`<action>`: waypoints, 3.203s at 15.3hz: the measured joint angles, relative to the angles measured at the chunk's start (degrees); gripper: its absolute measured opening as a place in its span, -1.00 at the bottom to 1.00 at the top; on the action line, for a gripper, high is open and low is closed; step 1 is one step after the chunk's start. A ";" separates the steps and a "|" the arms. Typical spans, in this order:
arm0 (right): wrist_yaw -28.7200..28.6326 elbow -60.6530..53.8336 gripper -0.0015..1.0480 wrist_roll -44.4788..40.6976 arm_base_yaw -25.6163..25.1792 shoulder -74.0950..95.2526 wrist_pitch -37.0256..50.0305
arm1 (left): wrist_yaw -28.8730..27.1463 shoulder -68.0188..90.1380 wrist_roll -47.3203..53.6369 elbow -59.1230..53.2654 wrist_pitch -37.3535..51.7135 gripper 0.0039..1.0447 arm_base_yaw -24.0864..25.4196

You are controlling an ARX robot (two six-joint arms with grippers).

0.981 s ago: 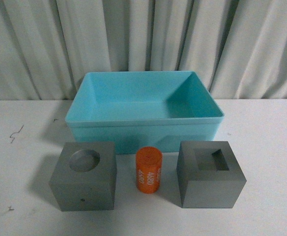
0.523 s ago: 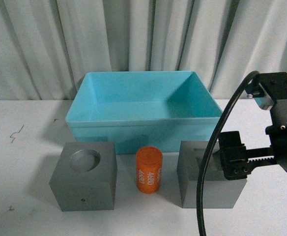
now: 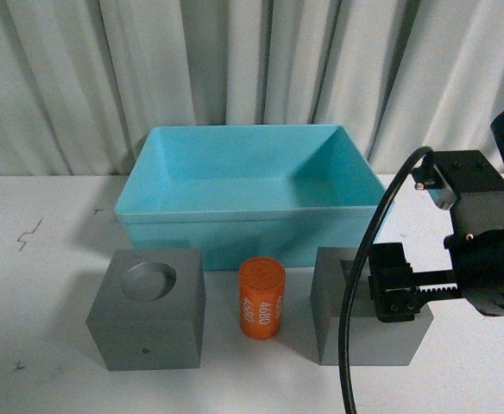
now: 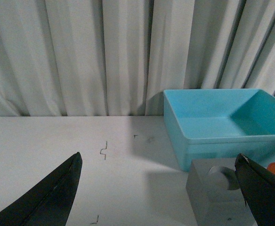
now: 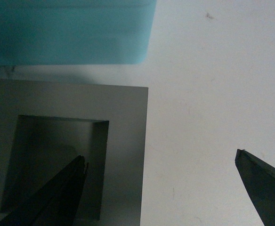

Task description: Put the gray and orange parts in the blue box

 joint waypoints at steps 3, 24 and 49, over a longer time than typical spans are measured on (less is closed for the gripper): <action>-0.26 0.50 0.76 2.27 0.00 1.11 -0.07 | -0.02 0.00 0.00 0.00 0.00 0.88 0.00; -9.29 62.73 -0.65 4.04 -1.68 25.57 -18.47 | -0.02 0.00 0.00 0.00 0.00 0.88 0.00; 2.91 0.46 0.82 14.60 -14.03 -27.04 -4.92 | 0.02 0.00 0.00 0.00 0.00 0.88 0.00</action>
